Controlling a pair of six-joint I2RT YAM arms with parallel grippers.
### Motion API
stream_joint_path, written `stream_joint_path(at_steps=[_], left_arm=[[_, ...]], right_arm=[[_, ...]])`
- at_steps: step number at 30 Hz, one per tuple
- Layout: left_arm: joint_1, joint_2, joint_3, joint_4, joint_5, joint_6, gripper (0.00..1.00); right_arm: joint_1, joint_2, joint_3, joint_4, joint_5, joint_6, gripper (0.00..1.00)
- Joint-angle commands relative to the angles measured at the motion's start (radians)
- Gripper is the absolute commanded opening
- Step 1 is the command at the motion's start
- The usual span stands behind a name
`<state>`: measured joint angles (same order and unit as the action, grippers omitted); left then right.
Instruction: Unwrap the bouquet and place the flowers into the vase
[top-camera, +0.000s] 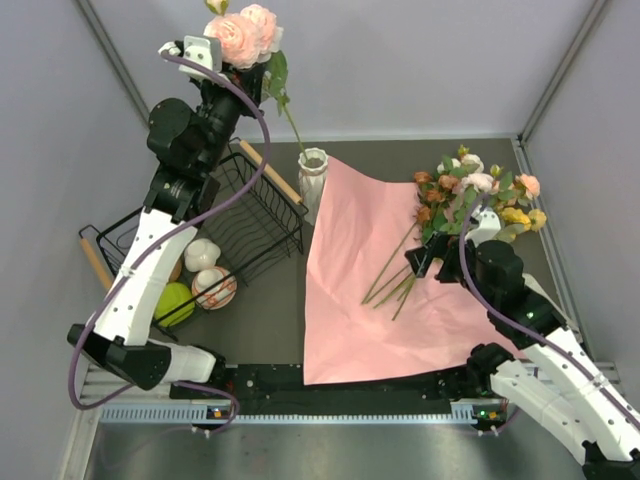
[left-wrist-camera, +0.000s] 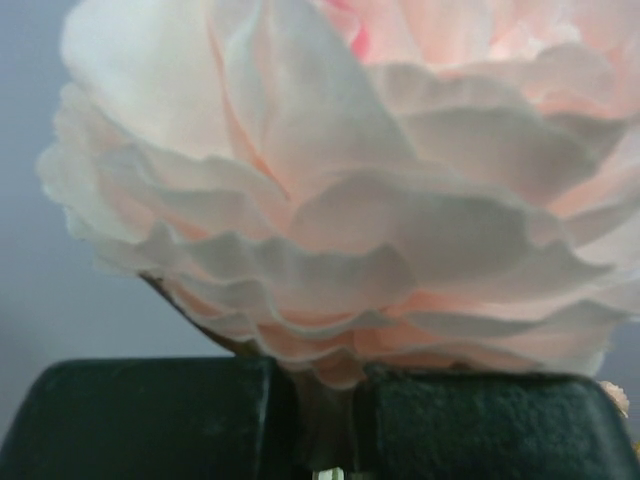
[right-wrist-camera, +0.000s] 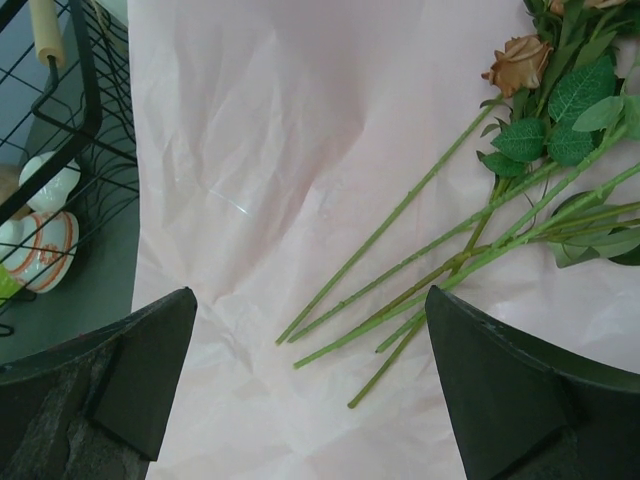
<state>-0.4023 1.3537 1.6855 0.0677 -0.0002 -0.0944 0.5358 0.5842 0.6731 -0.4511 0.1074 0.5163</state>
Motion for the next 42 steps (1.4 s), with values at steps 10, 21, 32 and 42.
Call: stream_joint_path(at_steps=[10,21,32,42], left_arm=[[0.005,-0.002,-0.289,0.386,0.195,-0.025,0.0],[0.005,0.054,-0.497,0.495,0.178,-0.056,0.0],[0.005,0.111,-0.472,0.442,0.135,-0.045,0.0],[0.006,0.139,-0.44,0.343,0.075,-0.039,0.16]], right_arm=[[0.004,0.023,-0.033,0.043,-0.003,0.022,0.99],[0.006,0.06,-0.081,0.072,-0.005,0.04,0.98],[0.006,0.086,-0.104,0.106,-0.021,0.06,0.98],[0.004,0.121,-0.095,0.112,-0.026,0.065,0.98]])
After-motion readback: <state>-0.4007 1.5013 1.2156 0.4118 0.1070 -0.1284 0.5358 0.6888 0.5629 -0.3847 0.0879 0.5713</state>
